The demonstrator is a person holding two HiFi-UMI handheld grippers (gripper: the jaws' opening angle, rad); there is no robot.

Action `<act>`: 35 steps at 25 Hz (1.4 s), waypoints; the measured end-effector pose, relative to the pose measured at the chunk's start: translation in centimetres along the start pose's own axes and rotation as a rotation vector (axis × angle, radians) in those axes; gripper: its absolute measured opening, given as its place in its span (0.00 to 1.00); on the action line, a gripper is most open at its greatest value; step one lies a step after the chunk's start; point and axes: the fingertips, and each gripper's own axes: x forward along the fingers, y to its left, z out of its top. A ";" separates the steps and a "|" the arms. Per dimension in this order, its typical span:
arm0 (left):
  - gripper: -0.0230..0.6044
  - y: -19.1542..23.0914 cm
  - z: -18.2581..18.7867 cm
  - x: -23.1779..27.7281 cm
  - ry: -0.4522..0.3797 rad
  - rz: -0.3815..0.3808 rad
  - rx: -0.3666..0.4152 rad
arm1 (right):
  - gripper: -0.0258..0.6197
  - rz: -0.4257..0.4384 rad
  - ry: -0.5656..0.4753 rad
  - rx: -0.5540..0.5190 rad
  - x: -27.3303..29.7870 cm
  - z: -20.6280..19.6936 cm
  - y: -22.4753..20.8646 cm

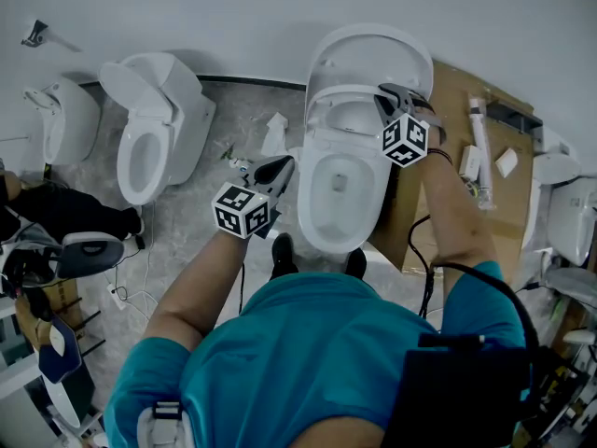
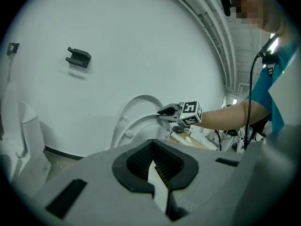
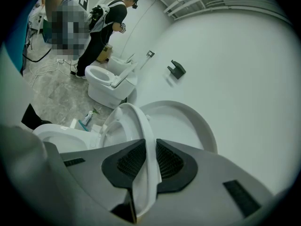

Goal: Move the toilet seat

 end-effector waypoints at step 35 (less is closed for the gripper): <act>0.04 1.3 1.4 2.5 0.002 -0.004 0.022 | 0.14 -0.030 0.032 0.008 3.1 -0.9 -2.8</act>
